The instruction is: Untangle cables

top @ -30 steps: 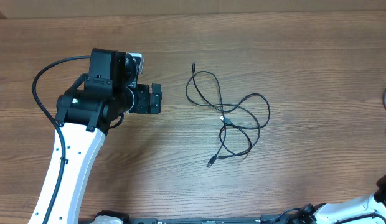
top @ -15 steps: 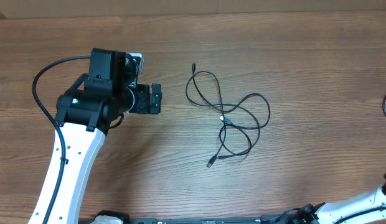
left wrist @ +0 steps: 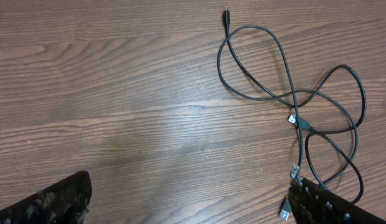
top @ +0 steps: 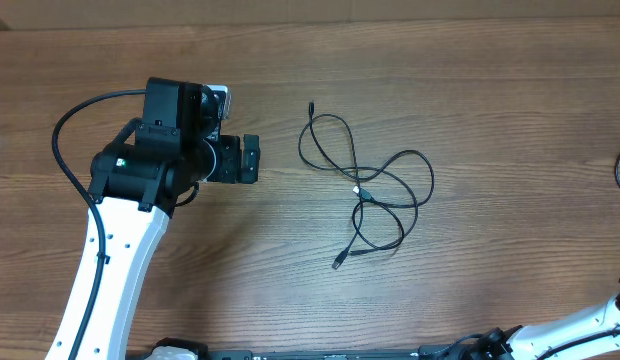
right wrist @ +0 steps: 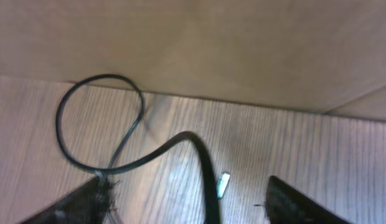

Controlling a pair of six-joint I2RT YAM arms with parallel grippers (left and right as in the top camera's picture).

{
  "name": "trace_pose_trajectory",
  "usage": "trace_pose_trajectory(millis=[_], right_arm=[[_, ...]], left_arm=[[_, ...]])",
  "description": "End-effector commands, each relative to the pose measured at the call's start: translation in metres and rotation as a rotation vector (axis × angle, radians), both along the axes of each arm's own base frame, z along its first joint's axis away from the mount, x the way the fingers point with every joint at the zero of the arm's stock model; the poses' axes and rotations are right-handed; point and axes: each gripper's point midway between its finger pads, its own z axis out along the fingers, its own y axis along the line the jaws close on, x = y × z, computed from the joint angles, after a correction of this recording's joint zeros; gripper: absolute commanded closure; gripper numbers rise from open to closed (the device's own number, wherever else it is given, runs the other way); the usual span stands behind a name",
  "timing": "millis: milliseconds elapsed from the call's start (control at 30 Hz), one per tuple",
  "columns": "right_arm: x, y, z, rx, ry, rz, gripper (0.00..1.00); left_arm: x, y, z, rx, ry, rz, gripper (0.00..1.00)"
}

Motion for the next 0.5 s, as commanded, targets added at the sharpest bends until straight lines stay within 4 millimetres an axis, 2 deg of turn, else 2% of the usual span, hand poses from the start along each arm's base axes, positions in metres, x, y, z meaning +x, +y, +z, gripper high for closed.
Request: trace_pose_trajectory(millis=[0, 67, 200, 300, 467], right_arm=[[0.011, 0.007, -0.003, 0.037, -0.054, 0.049, 0.11], [0.016, 0.010, -0.001, 0.048, -0.074, 0.072, 0.02], [0.016, 0.014, 0.013, 0.036, -0.094, 0.083, 0.00], [0.014, 0.017, 0.039, -0.007, -0.119, 0.086, 0.00], [0.010, 0.030, 0.100, -0.112, -0.189, 0.101, 0.00]], left_arm=[[0.005, 0.003, 0.005, 0.005, -0.013, 0.017, 0.01], [0.005, 0.003, 0.005, 0.005, -0.013, 0.017, 0.00], [0.005, 0.003, 0.005, 0.005, -0.014, 0.017, 0.01], [0.005, 0.003, 0.005, 0.005, -0.013, 0.017, 0.00], [0.005, 0.003, 0.005, 0.005, -0.013, 0.017, 0.00]])
